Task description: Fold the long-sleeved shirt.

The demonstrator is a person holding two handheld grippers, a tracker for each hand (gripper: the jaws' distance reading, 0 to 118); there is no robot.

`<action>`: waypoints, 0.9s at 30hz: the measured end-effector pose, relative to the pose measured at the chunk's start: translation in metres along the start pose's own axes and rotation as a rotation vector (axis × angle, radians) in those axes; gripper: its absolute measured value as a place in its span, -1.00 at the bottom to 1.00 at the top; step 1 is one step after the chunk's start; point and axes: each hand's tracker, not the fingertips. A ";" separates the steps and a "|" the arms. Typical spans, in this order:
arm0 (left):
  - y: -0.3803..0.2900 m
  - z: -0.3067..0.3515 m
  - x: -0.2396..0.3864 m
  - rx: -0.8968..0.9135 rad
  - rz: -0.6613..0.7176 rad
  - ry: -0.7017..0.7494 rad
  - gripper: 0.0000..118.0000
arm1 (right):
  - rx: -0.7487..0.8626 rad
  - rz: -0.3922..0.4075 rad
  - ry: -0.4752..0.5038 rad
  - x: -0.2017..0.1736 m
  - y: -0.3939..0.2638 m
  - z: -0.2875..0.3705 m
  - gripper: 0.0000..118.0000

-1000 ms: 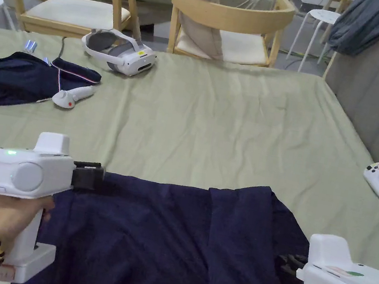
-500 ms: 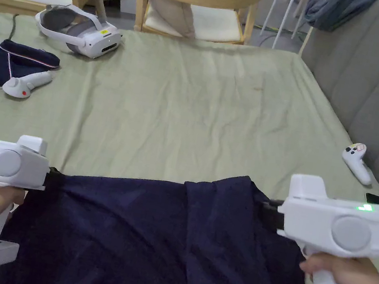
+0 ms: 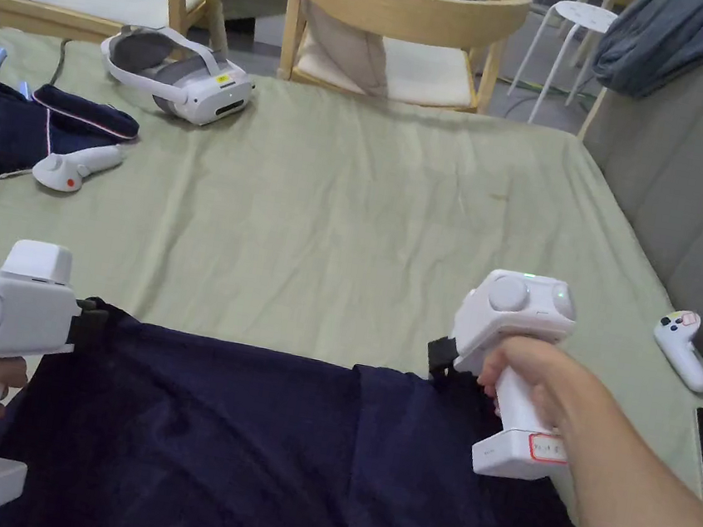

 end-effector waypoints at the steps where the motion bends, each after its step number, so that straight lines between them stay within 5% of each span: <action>1: 0.000 -0.001 0.001 -0.002 0.000 -0.002 -0.75 | 0.058 0.010 -0.037 -0.004 -0.006 0.004 -0.56; 2: 0.000 -0.001 0.002 -0.002 -0.003 -0.002 -0.75 | 0.112 -0.001 -0.023 -0.005 -0.006 0.011 -0.80; 3: 0.000 0.000 0.001 -0.001 -0.005 0.001 -0.75 | 0.126 -0.015 0.013 -0.002 -0.009 0.016 -0.83; 8: 0.001 0.024 0.007 0.061 0.009 -0.007 -0.75 | 0.276 -0.048 0.077 0.008 -0.041 0.078 -0.85; 13: -0.019 0.108 0.014 0.200 -0.019 -0.037 -0.75 | 0.473 0.049 0.142 0.016 -0.103 0.152 -0.85; 18: -0.073 0.186 0.015 0.318 -0.030 -0.066 -0.74 | 0.629 0.049 0.164 0.017 -0.208 0.214 -0.85; 23: -0.147 0.228 0.017 0.320 -0.055 -0.064 -0.74 | 0.649 0.008 0.156 0.022 -0.306 0.216 -0.85; 27: -0.213 0.225 0.029 0.180 -0.126 -0.042 -0.74 | 0.520 0.024 0.098 0.021 -0.368 0.177 -0.85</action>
